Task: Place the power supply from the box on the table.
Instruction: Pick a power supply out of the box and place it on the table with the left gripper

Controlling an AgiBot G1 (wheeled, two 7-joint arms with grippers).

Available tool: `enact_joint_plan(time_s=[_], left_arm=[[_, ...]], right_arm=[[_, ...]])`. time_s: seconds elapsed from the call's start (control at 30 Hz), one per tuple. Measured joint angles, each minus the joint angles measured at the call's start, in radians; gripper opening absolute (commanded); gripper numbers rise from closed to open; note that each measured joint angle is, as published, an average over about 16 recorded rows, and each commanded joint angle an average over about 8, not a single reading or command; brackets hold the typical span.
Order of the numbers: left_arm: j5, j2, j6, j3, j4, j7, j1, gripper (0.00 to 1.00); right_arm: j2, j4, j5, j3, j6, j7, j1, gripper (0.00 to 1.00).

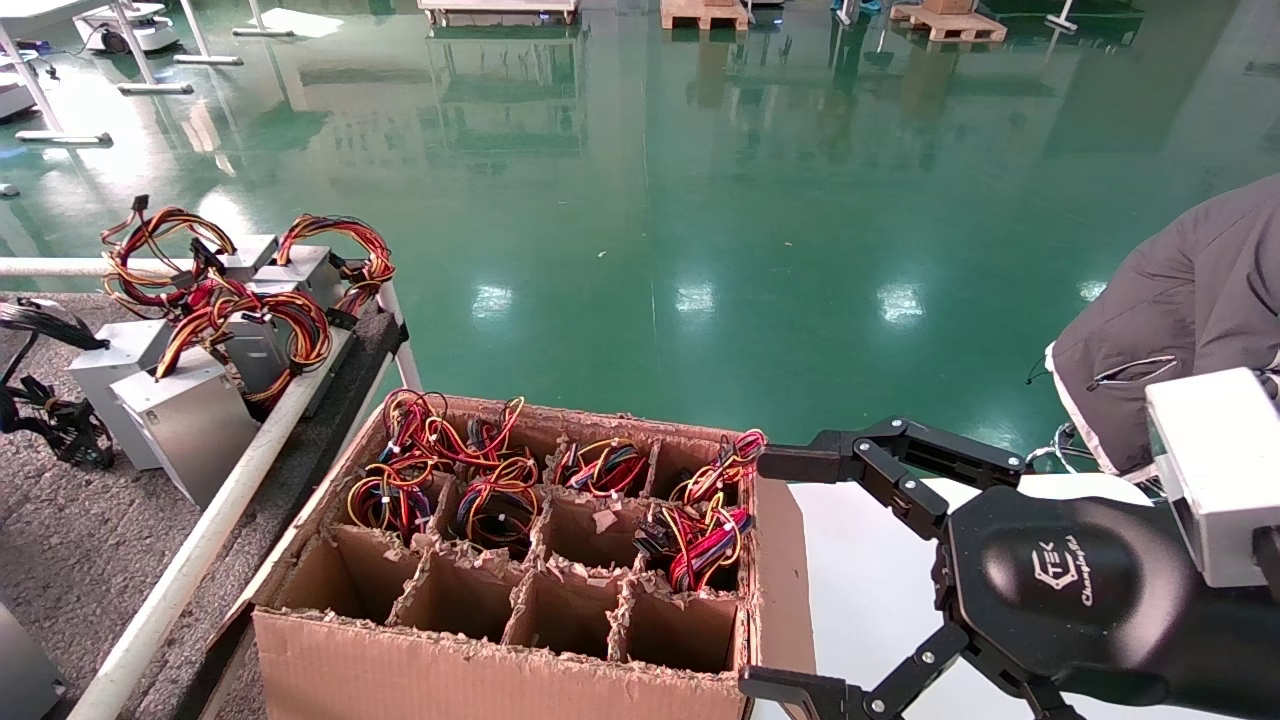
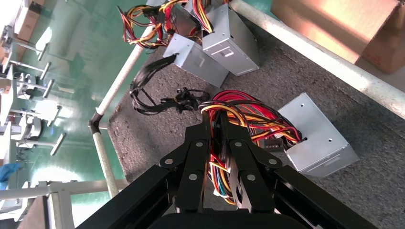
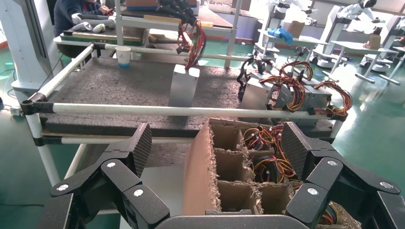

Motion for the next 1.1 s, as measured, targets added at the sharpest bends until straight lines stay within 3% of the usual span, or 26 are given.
enact_joint_plan(time_s=[0.07,0.13,0.33,0.4,1.1], left_arm=[[-0.003,-0.005,-0.001,0.003,-0.001,0.002,0.003,0.00],[-0.006,-0.010,-0.002,0.006,-0.002,0.005,0.006,0.11],[-0.018,-0.023,-0.005,0.016,-0.005,0.009,0.014,0.85],[-0.022,-0.026,-0.006,0.019,-0.006,0.010,0.017,1.00],[-0.040,-0.039,-0.008,0.031,-0.009,0.012,0.027,1.00]], right_arm=[[0.000,0.000,0.000,0.000,0.000,0.000,0.000,1.00],[0.000,0.000,0.000,0.000,0.000,0.000,0.000,1.00],[0.000,0.000,0.000,0.000,0.000,0.000,0.000,1.00],[0.000,0.000,0.000,0.000,0.000,0.000,0.000,1.00],[0.000,0.000,0.000,0.000,0.000,0.000,0.000,1.00]])
